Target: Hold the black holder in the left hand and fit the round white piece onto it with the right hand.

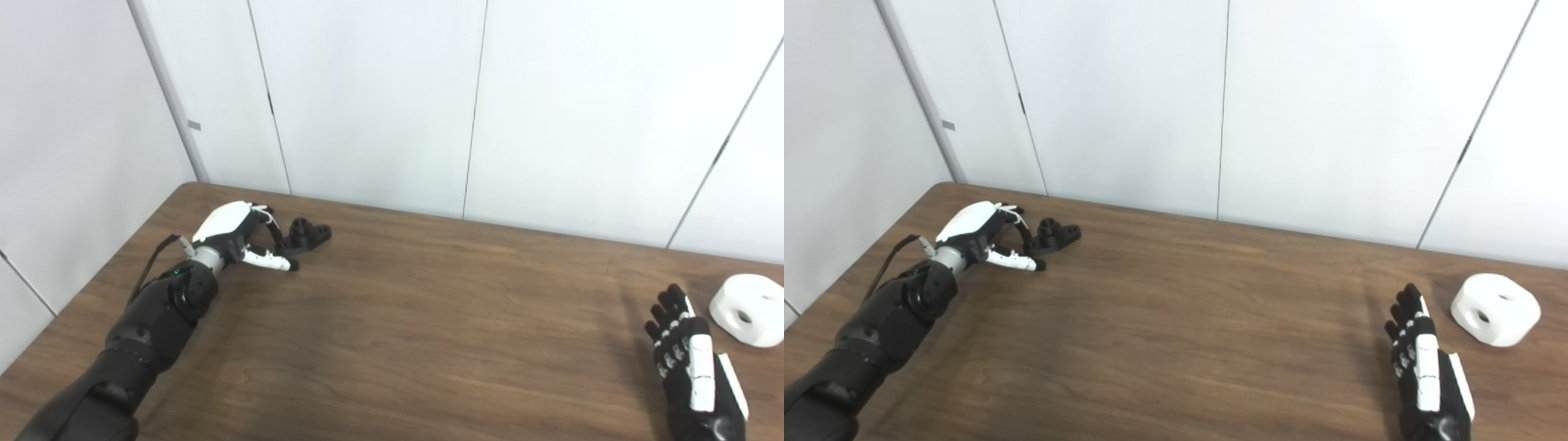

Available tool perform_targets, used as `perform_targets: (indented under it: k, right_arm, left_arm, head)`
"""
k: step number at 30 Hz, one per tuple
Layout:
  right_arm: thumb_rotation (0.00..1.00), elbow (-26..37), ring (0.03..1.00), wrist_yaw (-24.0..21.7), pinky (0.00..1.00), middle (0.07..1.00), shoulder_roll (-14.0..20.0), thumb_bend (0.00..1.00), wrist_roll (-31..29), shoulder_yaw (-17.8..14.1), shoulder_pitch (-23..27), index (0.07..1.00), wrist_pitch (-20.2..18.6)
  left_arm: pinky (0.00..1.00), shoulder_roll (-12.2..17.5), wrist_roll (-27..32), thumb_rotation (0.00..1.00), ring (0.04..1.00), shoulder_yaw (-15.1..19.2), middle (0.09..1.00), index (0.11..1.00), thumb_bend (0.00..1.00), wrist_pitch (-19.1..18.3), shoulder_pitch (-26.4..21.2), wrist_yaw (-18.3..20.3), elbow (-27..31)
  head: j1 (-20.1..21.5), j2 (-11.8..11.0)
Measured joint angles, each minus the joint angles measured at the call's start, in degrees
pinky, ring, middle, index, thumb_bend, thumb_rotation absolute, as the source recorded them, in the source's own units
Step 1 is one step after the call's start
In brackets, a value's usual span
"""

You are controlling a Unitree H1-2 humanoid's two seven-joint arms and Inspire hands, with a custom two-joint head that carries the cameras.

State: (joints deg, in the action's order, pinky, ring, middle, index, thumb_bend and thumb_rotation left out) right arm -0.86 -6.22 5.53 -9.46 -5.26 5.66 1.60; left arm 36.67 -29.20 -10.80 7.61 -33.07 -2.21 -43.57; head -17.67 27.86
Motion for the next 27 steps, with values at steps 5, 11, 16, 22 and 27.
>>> perform_targets:
  k: [5,11,16,22,27]
  right_arm:
    - [1.0,0.24,1.0,0.26,1.0,1.0,-0.11,0.37,0.0,-0.06,-0.02,1.0,-0.21]
    - [1.0,0.28,1.0,0.28,1.0,1.0,-0.09,0.39,-0.06,-0.06,-0.02,1.0,-0.38]
    - [1.0,0.28,1.0,0.34,1.0,1.0,-0.09,0.4,-0.01,-0.07,-0.02,1.0,-0.5]
    - [1.0,0.32,1.0,0.4,1.0,1.0,-0.09,0.38,0.12,-0.02,-0.1,1.0,-0.5]
    - [1.0,0.33,1.0,0.4,1.0,1.0,-0.1,0.37,0.2,0.0,-0.33,1.0,-0.5]
  left_arm:
    - [1.0,-0.05,-0.04,0.34,0.986,-0.5,0.915,0.865,1.0,0.15,-0.31,-0.16,-0.44]
    - [1.0,-0.4,-0.17,0.33,0.991,-0.94,0.93,0.877,1.0,-0.01,-0.83,-0.35,-0.75]
    - [1.0,-0.86,-0.26,0.33,0.986,-1.52,0.928,0.868,1.0,-0.02,-1.6,-1.22,-2.0]
    - [1.0,-1.13,-0.22,0.31,0.984,-1.79,0.926,0.849,1.0,-0.09,-1.82,-1.29,-2.07]
    - [1.0,-1.18,-0.22,0.31,0.984,-2.17,0.926,0.843,1.0,0.05,-2.23,-1.43,-2.63]
  head:
    - [0.09,0.0]
    - [0.26,0.0]
    - [0.35,0.0]
    - [0.61,0.09]
    - [0.7,0.09]
